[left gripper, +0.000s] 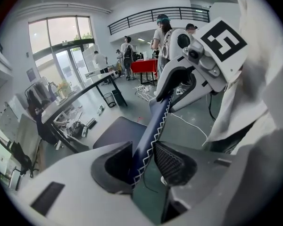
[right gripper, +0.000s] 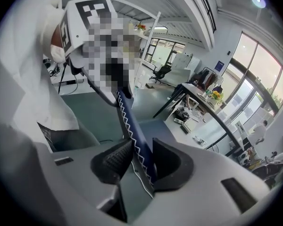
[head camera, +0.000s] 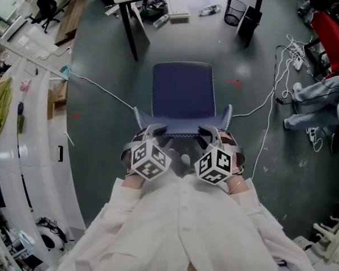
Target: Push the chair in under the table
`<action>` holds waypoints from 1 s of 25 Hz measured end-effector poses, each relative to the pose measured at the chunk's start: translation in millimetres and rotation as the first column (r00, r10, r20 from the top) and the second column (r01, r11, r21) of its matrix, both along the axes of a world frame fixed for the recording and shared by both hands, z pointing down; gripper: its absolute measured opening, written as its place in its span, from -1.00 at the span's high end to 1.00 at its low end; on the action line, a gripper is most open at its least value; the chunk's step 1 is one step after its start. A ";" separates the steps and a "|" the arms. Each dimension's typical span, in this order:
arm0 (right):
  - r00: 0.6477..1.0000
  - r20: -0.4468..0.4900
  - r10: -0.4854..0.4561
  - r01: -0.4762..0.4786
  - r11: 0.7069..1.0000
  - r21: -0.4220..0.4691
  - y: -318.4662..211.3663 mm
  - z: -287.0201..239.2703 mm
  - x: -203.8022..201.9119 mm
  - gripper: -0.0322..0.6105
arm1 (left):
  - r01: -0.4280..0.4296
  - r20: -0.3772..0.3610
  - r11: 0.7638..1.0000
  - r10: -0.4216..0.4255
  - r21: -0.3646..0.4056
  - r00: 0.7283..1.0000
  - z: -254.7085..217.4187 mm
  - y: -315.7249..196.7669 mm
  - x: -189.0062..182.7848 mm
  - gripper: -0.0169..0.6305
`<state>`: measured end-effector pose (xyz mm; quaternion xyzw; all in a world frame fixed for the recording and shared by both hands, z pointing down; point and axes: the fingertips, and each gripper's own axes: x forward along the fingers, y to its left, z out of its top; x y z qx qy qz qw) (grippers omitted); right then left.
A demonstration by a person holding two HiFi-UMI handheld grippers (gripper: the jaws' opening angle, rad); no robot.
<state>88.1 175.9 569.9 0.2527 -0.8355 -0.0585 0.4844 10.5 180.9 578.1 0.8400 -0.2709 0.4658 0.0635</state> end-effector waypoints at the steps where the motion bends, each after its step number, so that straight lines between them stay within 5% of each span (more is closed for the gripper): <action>1: 1.000 0.002 -0.004 0.004 1.000 -0.002 -0.9 -0.3 0.4 0.44 | 0.002 0.000 1.000 -0.002 -0.005 1.000 -0.6 -0.6 0.7 0.49; 25: 1.000 -0.010 -0.006 0.007 0.998 0.060 -113.2 3.6 5.1 0.44 | -0.009 -0.016 0.999 0.009 0.033 1.000 0.1 -108.3 5.9 0.50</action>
